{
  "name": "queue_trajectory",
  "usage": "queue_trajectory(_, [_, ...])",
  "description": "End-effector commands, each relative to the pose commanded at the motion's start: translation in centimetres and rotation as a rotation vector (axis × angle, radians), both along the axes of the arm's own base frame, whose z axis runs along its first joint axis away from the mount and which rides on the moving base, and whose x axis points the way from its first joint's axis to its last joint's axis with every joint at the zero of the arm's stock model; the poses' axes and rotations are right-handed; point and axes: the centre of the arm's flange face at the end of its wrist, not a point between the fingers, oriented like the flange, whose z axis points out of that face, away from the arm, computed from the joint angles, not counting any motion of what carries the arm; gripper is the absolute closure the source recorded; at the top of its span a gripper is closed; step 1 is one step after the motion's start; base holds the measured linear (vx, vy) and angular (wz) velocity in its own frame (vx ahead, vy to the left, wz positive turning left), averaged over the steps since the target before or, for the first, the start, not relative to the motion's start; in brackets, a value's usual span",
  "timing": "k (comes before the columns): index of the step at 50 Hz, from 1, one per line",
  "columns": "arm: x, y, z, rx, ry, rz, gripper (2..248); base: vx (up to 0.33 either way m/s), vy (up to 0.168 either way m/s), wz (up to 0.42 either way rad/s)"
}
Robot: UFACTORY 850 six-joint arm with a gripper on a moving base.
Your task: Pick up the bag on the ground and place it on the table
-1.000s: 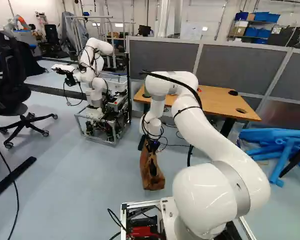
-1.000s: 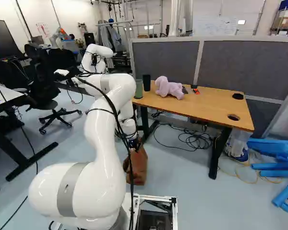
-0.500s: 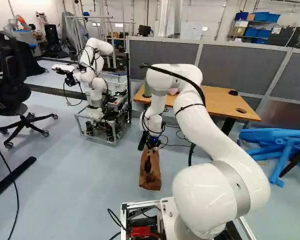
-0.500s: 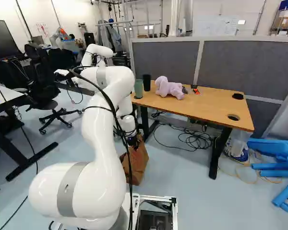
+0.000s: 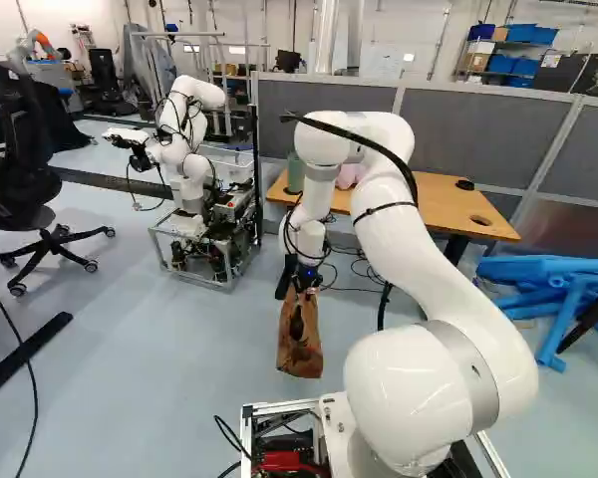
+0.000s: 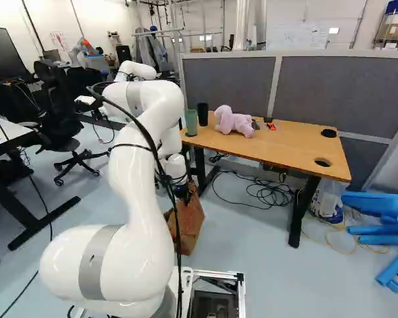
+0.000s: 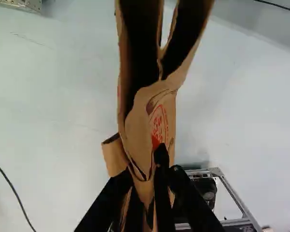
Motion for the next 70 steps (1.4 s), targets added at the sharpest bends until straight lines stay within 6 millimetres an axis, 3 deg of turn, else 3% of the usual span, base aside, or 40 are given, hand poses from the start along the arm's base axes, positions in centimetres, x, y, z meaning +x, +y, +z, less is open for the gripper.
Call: queue_trajectory(70, [-2.4, -0.2, 10.6, 0.011, -0.075, 0.0, 229, 0.0, 0.0, 0.0])
